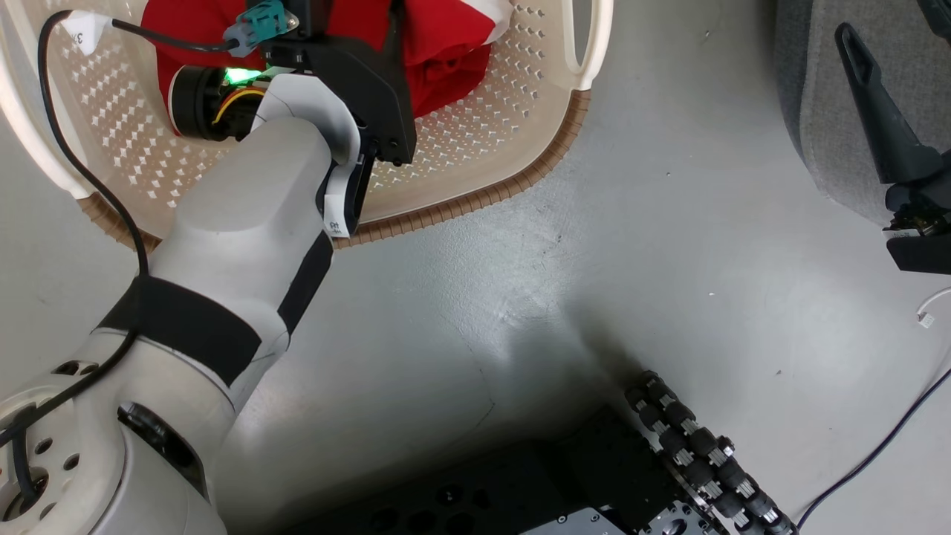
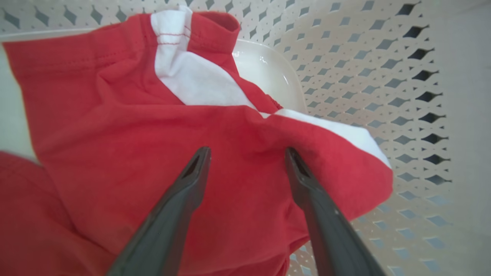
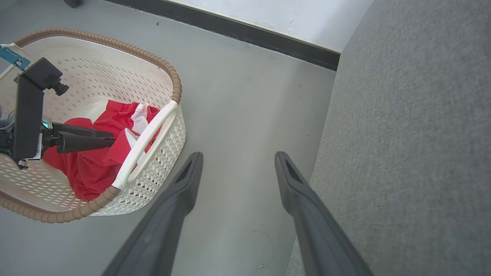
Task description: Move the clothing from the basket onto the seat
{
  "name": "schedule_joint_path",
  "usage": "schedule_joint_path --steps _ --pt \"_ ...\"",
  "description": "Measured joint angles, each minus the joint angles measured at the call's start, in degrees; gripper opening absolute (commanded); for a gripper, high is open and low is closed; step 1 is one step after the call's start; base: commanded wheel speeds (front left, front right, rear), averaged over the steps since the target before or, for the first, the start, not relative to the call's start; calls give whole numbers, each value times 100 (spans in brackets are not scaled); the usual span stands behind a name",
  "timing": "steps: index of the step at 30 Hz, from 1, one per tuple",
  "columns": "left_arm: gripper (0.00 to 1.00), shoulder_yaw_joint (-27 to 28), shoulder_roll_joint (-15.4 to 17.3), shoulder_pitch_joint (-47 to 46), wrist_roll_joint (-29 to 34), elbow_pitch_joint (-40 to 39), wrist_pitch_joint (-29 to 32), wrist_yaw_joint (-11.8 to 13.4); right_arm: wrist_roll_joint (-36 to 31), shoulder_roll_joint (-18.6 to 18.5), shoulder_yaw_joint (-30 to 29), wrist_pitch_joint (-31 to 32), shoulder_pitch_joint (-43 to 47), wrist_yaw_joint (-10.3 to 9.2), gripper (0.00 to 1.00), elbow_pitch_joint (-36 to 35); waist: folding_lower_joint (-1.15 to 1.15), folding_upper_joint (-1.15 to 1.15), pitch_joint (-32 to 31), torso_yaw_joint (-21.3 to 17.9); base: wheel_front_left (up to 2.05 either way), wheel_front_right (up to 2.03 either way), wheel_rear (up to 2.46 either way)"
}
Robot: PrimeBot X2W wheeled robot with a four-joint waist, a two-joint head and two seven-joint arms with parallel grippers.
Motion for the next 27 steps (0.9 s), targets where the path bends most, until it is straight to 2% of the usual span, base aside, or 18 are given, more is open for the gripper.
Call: schedule_joint_path --steps 8,9,10,11,12,13,14,27 --pt "100 -65 1 -62 0 -2 32 0 2 5 15 0 -15 0 100 33 0 0 5 -12 0 0 0" --pt "96 -70 1 -69 0 -5 33 0 9 5 16 0 -17 0 100 35 0 0 5 -13 0 0 0" --pt "88 -75 2 -72 0 -13 41 0 16 5 18 0 -19 0 100 36 0 0 6 -15 0 0 0" --pt "87 -79 2 -76 0 -23 51 0 18 7 19 0 -20 0 100 38 0 0 6 -16 0 0 0" --pt "89 -82 2 -80 0 -35 51 0 18 7 21 -1 -23 0 100 42 0 0 7 -18 0 0 0" --pt "98 -86 3 -82 0 -49 51 0 18 7 24 -1 -27 0 100 46 0 0 8 -20 0 0 0" --pt "100 -88 4 -84 -1 -66 51 0 18 8 29 -1 -31 0 100 53 0 0 8 -23 0 0 0" --pt "100 -138 13 -119 -8 -211 210 0 35 23 35 -1 -49 -1 100 99 0 0 0 -13 0 0 0"
